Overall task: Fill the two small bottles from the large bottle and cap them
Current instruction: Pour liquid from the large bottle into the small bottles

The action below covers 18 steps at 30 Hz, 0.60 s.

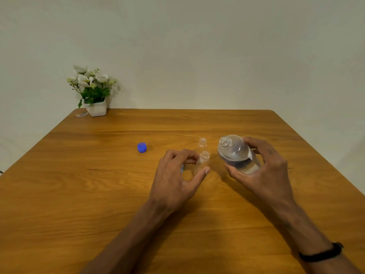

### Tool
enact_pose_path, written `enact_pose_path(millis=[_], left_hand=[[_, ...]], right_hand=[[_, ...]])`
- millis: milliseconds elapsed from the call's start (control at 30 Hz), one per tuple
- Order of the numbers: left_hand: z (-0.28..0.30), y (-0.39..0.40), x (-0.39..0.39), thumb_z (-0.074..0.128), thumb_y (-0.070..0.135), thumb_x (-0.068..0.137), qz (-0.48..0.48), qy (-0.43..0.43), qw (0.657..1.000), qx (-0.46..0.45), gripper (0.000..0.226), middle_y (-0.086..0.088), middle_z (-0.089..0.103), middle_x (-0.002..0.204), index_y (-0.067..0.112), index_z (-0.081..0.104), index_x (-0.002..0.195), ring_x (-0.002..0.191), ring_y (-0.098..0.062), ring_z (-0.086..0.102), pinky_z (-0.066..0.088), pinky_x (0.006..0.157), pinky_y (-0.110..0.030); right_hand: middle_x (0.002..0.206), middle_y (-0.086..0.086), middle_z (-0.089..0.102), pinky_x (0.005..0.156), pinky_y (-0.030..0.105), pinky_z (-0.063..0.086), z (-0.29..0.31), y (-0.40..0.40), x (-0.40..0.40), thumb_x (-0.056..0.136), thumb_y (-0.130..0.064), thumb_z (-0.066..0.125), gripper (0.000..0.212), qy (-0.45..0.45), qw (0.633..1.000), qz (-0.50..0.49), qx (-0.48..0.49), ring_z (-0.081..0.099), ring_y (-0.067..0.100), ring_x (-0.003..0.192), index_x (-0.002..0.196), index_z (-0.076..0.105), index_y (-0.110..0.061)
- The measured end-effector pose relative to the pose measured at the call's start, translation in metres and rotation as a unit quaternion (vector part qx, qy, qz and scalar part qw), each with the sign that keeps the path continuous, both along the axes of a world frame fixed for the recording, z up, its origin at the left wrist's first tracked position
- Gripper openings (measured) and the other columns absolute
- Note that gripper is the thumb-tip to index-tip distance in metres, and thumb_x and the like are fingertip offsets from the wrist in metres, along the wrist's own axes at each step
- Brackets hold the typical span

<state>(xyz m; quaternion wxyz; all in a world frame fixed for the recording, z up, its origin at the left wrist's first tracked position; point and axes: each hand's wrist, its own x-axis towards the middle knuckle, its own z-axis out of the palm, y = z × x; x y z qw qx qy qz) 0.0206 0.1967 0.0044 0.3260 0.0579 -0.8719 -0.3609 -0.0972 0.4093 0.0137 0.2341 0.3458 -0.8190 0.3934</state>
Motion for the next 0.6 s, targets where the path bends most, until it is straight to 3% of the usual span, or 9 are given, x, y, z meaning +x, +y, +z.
enact_pose_path(millis=[233, 600], left_hand=[[0.0046, 0.0014, 0.0035, 0.078, 0.055, 0.083, -0.013, -0.018, 1.000, -0.005, 0.047, 0.038, 0.052, 0.100, 0.034, 0.070, 0.124, 0.110, -0.001, 0.059, 0.054, 0.098, -0.034], [0.0006, 0.0032, 0.0027, 0.074, 0.060, 0.082, -0.039, -0.032, 0.999, 0.004, 0.049, 0.038, 0.050, 0.106, 0.038, 0.068, 0.126, 0.108, -0.001, 0.065, 0.055, 0.101, -0.041]], right_hand=[[0.134, 0.008, 0.068, 0.102, 0.054, 0.057, -0.0043, 0.0022, -0.0030, 0.066, -0.030, 0.098, 0.084, 0.038, 0.999, -0.006, 0.022, 0.060, 0.020, 0.125, 0.139, 0.063, -0.012], [0.139, 0.005, 0.066, 0.105, 0.061, 0.053, -0.0075, 0.0024, -0.0038, 0.070, -0.029, 0.096, 0.085, 0.047, 0.998, -0.012, 0.034, 0.056, 0.020, 0.131, 0.145, 0.060, -0.016]])
